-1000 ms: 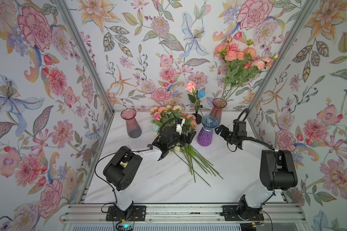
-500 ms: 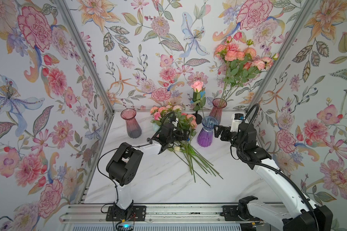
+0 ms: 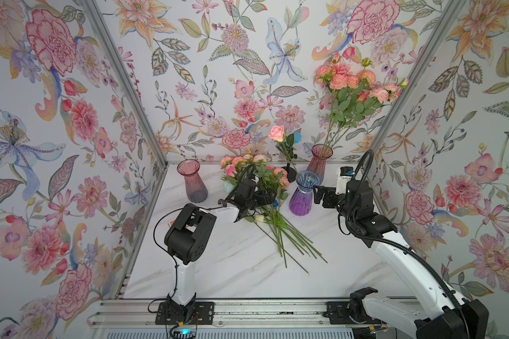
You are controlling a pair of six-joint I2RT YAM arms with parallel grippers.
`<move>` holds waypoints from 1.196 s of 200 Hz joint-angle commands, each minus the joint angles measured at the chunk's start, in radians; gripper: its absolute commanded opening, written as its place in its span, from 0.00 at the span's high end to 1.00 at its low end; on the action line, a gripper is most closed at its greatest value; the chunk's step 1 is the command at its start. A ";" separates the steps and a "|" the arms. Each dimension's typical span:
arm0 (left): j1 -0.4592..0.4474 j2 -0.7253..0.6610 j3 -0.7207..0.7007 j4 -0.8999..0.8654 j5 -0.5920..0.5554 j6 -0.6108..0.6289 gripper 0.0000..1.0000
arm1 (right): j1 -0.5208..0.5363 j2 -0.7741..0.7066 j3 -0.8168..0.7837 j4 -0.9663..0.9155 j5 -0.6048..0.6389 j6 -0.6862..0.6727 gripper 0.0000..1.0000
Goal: Place the pink flowers into the vase
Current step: Pick up the flower at the center of the board.
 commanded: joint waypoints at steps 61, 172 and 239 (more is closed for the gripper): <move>0.022 0.148 0.194 -0.050 0.030 -0.040 0.20 | 0.079 0.028 0.057 0.033 -0.009 -0.075 0.01; 0.028 0.283 0.324 -0.069 0.000 -0.056 0.61 | 0.082 0.024 0.028 0.072 -0.007 -0.081 0.01; 0.030 0.271 0.327 -0.061 0.001 -0.039 0.95 | 0.085 0.024 0.014 0.084 -0.022 -0.061 0.01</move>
